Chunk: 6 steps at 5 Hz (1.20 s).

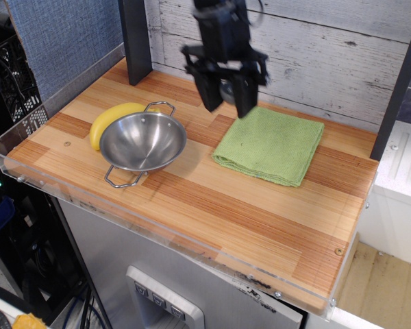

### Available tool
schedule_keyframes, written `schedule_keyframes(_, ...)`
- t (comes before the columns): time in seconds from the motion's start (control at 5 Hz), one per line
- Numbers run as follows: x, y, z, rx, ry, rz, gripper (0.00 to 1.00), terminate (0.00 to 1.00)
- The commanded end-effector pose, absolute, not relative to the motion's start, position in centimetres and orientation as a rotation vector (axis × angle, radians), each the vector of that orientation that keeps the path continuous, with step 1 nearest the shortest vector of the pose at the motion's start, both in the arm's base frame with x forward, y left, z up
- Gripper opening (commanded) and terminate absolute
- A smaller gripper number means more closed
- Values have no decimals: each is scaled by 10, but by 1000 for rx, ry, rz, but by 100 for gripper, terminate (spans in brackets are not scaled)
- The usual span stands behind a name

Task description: Place the spatula on the far left edge of the cloth

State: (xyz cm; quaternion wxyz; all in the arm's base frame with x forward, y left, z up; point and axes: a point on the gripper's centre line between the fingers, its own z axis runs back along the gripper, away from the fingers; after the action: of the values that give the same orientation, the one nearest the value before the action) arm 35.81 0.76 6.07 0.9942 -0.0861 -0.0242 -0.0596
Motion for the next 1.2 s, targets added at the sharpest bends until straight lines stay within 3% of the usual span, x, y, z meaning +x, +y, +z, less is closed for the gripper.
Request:
schedule_keyframes(0.0, 357, 1, 51, -76, -90, -198, 0, 0)
schedule_keyframes(0.4, 355, 6, 51, -60, -76, -198, 0, 0)
schedule_keyframes(0.6, 357, 15, 58, -85, -67, -152, 100, 0)
schedule_keyframes(0.8, 360, 25, 84, -129, -111, -136, 100, 0)
schedule_keyframes(1.0, 357, 47, 134, -178, -166, -104, 100, 0)
